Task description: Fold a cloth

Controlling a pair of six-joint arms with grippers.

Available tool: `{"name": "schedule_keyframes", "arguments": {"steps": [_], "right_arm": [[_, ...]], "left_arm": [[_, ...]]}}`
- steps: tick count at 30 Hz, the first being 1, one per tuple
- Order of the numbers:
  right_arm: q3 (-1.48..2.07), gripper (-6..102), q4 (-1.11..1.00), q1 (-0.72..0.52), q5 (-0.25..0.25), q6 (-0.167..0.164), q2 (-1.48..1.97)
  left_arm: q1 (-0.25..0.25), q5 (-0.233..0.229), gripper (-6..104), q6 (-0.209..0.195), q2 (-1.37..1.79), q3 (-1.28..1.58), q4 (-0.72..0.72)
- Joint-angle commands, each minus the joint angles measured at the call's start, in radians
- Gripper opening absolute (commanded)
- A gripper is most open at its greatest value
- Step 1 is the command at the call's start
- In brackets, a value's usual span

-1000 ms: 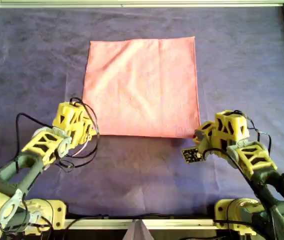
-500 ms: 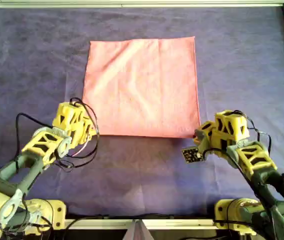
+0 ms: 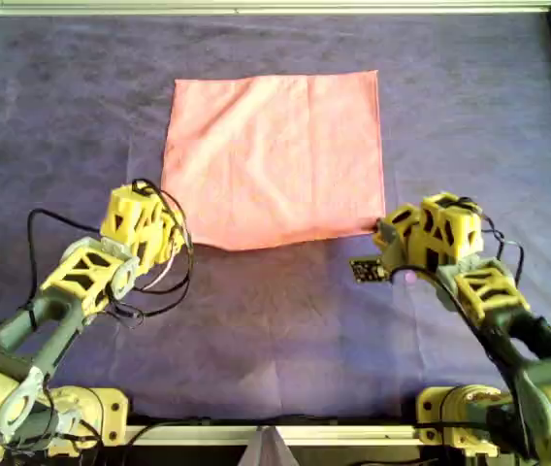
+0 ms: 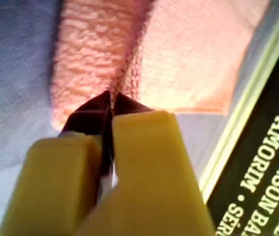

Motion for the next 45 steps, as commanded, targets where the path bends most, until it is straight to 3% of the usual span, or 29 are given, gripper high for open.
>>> {"name": "schedule_keyframes", "arguments": {"steps": [1,8,15,20,32,45], "right_arm": [[-0.146,-2,-0.106,-0.009,0.005,0.005,-0.086],[-0.463,-2,-0.129,-0.009,0.005,0.005,-0.313],[-0.822,-2,-0.129,-0.012,0.005,0.003,-0.534],[-1.089,-2,-0.129,-0.012,0.006,-0.009,-0.713],[-1.637,-2,-0.129,-0.069,0.006,-0.012,-1.117],[-1.934,-2,-0.13,-0.067,0.006,-0.012,-1.356]], "left_arm": [[0.0,-0.005,-1,0.006,-0.008,-0.11,-0.064],[0.011,-0.005,-1,0.008,-0.267,-0.334,-0.13],[0.126,-0.005,-1,0.008,-0.541,-0.678,-0.133],[0.169,-0.005,-1,0.008,-0.687,-0.91,-0.133],[0.175,-0.003,-1,0.008,-0.945,-1.327,-0.133],[0.196,-0.005,-1,0.008,-1.167,-1.58,-0.133]]}}
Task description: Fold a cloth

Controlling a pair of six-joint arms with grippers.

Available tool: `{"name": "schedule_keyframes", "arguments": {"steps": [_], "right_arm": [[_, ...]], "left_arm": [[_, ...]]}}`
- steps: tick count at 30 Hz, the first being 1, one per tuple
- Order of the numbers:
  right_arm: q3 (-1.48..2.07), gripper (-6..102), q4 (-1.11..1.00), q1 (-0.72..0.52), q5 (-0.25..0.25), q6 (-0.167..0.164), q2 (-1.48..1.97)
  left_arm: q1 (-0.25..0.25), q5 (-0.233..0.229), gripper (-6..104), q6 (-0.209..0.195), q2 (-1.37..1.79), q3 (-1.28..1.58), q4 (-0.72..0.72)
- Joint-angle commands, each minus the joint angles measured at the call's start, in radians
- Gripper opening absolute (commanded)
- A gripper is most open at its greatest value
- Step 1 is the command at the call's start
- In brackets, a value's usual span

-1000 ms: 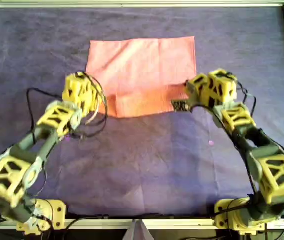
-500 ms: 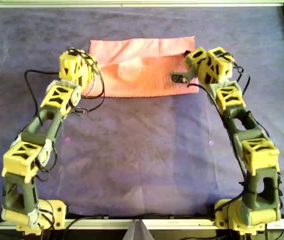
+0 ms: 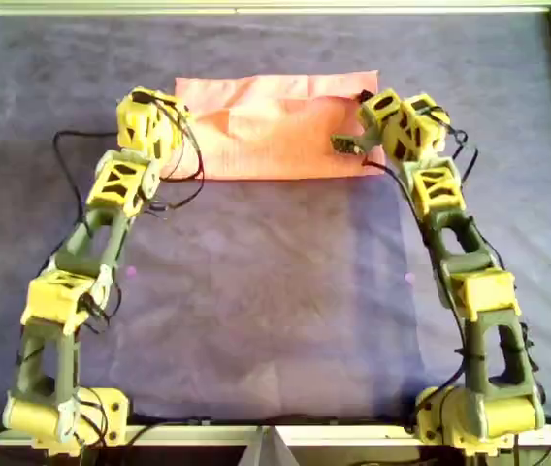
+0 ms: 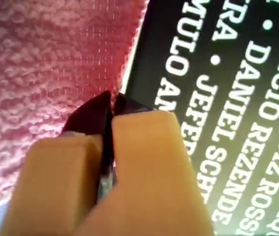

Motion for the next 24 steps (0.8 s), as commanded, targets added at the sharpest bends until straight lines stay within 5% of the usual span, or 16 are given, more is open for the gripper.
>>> {"name": "schedule_keyframes", "arguments": {"steps": [1,7,15,24], "right_arm": [[-0.115,-2,-0.057,-0.009,0.003,-0.003,0.015],[-0.133,5,-0.066,-0.011,0.003,0.003,-0.002],[-0.133,49,-0.064,-0.015,0.005,-0.003,0.02],[-0.133,50,-0.046,-0.072,0.005,-0.003,0.034]], "left_arm": [[0.021,-0.002,-1,0.008,0.009,-0.118,-0.023],[0.021,0.015,6,0.008,-0.052,-0.196,-0.023],[0.023,-0.002,54,0.009,-0.064,-0.222,-0.023],[0.023,-0.002,63,0.008,-0.048,-0.219,-0.018]]}}
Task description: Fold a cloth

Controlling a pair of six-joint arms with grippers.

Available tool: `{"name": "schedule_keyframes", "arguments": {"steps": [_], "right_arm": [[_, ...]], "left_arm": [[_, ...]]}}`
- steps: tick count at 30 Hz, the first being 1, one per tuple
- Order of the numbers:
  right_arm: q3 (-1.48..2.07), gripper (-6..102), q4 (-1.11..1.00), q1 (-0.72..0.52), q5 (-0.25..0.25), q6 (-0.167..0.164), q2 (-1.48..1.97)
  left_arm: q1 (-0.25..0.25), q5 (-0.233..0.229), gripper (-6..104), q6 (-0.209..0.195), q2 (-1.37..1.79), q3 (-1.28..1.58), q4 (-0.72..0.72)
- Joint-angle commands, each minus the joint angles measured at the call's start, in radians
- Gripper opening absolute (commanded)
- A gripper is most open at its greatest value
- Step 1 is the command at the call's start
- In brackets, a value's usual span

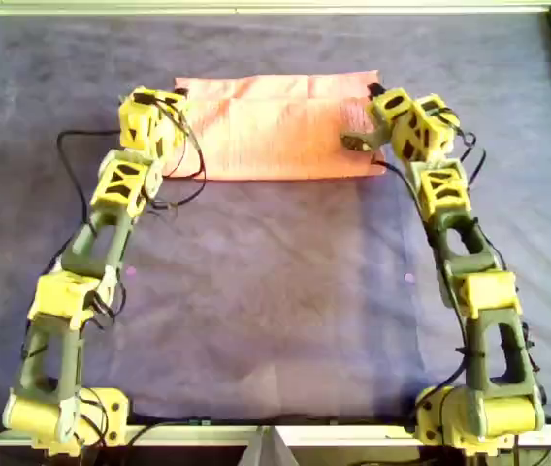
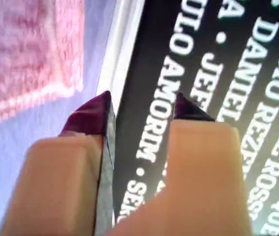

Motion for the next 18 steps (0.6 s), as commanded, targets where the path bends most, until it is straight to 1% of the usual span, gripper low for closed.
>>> {"name": "schedule_keyframes", "arguments": {"steps": [1,2,3,5,8,10,11,15,18], "right_arm": [[-0.08,50,-0.035,-0.034,0.005,-0.003,0.08],[-0.08,50,-0.034,-0.046,0.005,-0.003,0.092],[-0.066,50,-0.031,-0.06,0.005,0.006,0.11],[-0.058,50,0.017,-0.092,0.003,0.011,0.17],[-0.058,50,0.202,-0.138,-0.011,0.012,0.299],[-0.058,50,0.394,-0.156,-0.012,0.012,0.396],[-0.058,50,0.499,-0.161,-0.012,0.012,0.449],[-0.06,51,0.908,-0.183,-0.014,0.014,0.615],[-0.069,51,1.161,-0.189,-0.014,0.015,0.716]], "left_arm": [[0.023,-0.003,63,0.008,0.049,-0.067,-0.014],[0.025,-0.003,63,0.008,0.052,-0.063,-0.003],[0.025,-0.005,63,0.008,0.063,-0.063,-0.002],[0.048,-0.005,63,0.008,0.117,-0.061,0.002],[0.077,-0.005,63,0.008,0.241,-0.015,0.069],[0.095,-0.005,63,0.006,0.36,0.054,0.178],[0.098,-0.005,63,-0.005,0.433,0.095,0.247],[0.098,-0.005,63,-0.006,0.729,0.285,0.526],[0.098,-0.005,63,-0.008,0.93,0.419,0.664]]}}
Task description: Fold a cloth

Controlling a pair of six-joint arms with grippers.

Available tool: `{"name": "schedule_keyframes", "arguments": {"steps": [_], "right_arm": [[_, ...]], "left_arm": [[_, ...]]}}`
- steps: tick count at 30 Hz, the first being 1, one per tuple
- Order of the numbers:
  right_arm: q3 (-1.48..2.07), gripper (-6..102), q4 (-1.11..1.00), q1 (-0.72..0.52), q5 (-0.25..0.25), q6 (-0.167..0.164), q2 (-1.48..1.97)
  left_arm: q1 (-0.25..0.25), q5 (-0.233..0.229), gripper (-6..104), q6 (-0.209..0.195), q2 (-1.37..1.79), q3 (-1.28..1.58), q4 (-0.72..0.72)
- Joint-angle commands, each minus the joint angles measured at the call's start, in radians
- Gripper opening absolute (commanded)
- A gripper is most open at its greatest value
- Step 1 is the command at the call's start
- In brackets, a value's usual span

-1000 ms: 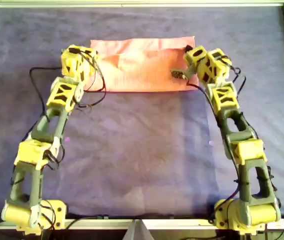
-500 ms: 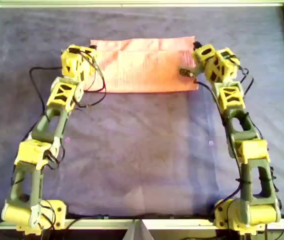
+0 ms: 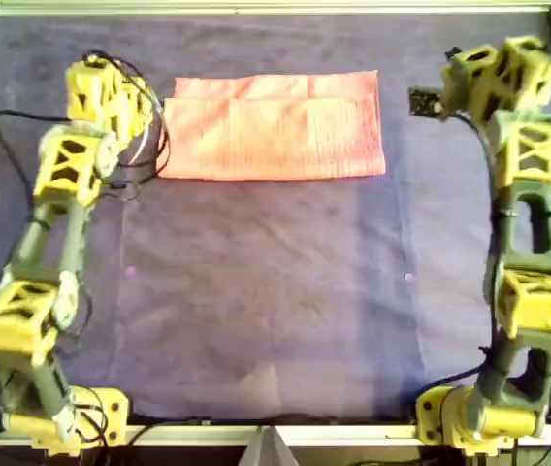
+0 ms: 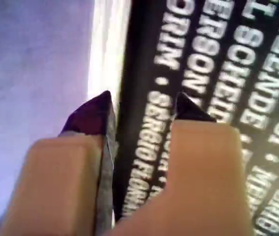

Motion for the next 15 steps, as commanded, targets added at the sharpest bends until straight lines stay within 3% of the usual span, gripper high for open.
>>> {"name": "schedule_keyframes", "arguments": {"steps": [1,3,7,9,15], "right_arm": [[-0.069,51,0.347,-0.015,-0.008,0.009,0.225],[-0.061,51,0.491,-0.017,-0.009,0.038,0.282],[-0.066,51,0.689,-0.012,-0.011,0.147,0.379],[-0.058,51,0.699,-0.014,-0.011,0.183,0.448],[-0.041,50,0.699,-0.006,-0.009,0.193,0.746]], "left_arm": [[0.015,-0.006,63,-0.006,0.348,0.101,0.147],[0.015,-0.006,63,-0.006,0.463,0.196,0.196],[0.014,0.011,63,-0.006,0.696,0.405,0.218],[0.014,0.005,63,-0.008,0.828,0.5,0.213],[0.014,-0.005,63,-0.008,1.25,0.781,0.212]]}}
